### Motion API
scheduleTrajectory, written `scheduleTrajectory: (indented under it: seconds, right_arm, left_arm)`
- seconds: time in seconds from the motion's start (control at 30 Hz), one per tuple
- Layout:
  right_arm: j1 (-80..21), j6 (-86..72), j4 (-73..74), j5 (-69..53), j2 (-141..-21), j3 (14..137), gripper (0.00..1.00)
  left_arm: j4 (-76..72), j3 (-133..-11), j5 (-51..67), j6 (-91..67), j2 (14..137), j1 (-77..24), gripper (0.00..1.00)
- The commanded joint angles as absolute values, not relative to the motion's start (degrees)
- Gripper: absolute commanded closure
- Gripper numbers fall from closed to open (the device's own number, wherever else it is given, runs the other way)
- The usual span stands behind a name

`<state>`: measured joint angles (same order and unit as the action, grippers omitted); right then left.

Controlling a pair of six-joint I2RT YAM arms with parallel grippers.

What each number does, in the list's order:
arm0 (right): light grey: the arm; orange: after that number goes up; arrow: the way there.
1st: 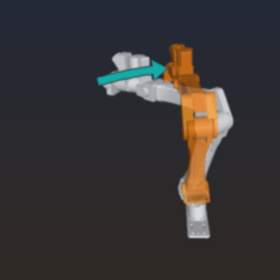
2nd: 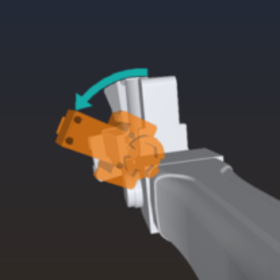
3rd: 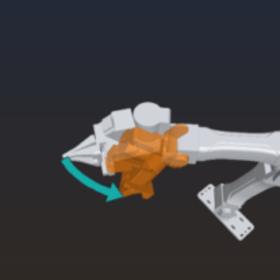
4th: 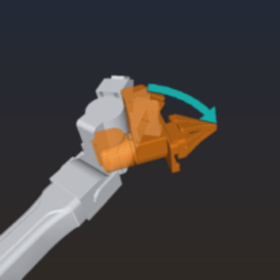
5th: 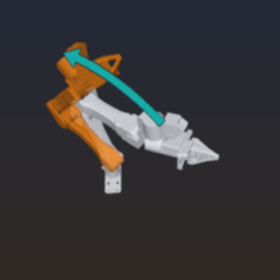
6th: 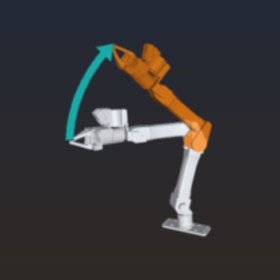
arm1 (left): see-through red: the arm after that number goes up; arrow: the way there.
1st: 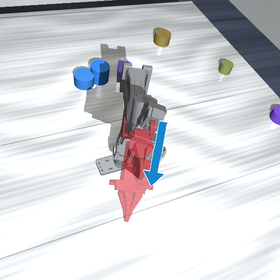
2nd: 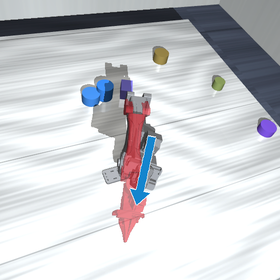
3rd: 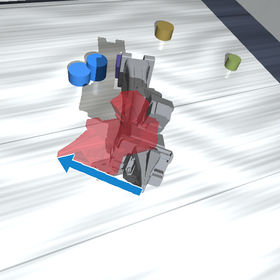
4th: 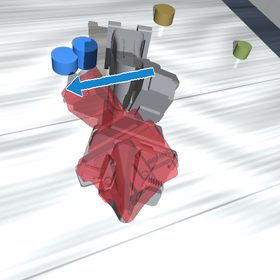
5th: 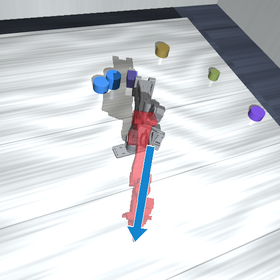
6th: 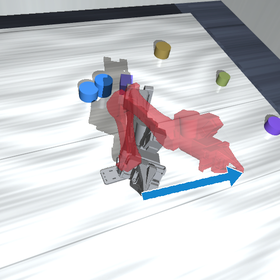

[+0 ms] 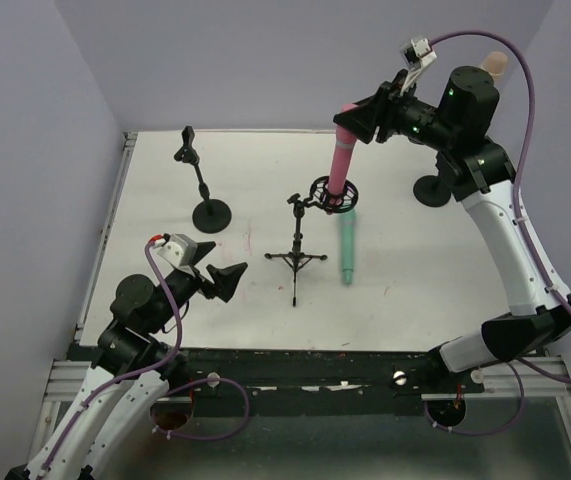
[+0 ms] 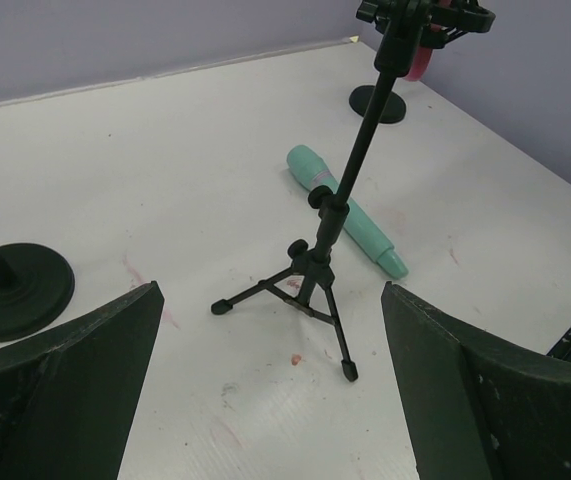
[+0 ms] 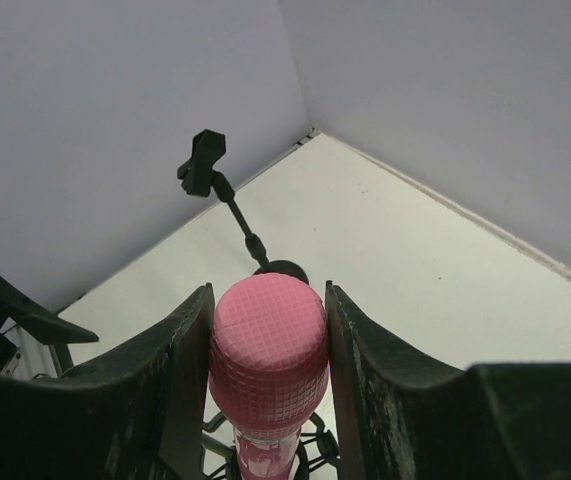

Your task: Attach the microphones to the stand

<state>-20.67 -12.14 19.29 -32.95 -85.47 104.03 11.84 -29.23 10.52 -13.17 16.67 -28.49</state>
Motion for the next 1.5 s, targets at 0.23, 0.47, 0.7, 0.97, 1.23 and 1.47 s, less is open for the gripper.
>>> scheduleTrajectory:
  seconds: [0.23,0.47,0.7,0.97,1.23,1.47]
  right_arm:
    - [-21.0,-10.5,17.3,-42.3,-78.5,92.5,0.64]
    - [-20.9,-6.3,19.1,-43.4,-75.5,86.5,0.50]
    - [-20.7,-0.6,23.5,-42.2,-72.8,84.5,0.00]
    - [-12.1,4.1,24.0,-48.0,-68.3,77.3,0.00]
    - [-4.0,6.3,17.0,-56.5,-59.7,57.2,0.00]
    - [-3.6,9.5,15.2,-56.9,-56.3,50.1,0.00]
  left_arm:
    - [9.8,-28.7,11.8,-14.0,16.6,-28.2,0.02]
    - [8.9,-28.4,13.0,-15.1,16.8,-28.2,0.02]
    - [0.5,-25.8,17.5,-20.6,21.0,-28.2,0.02]
    - [-16.2,-24.1,27.2,-20.1,32.3,-28.4,0.02]
    - [-31.0,-24.0,30.7,-13.6,45.1,-29.7,0.02]
    - [-37.9,-24.7,34.1,-6.7,51.8,-31.4,0.02]
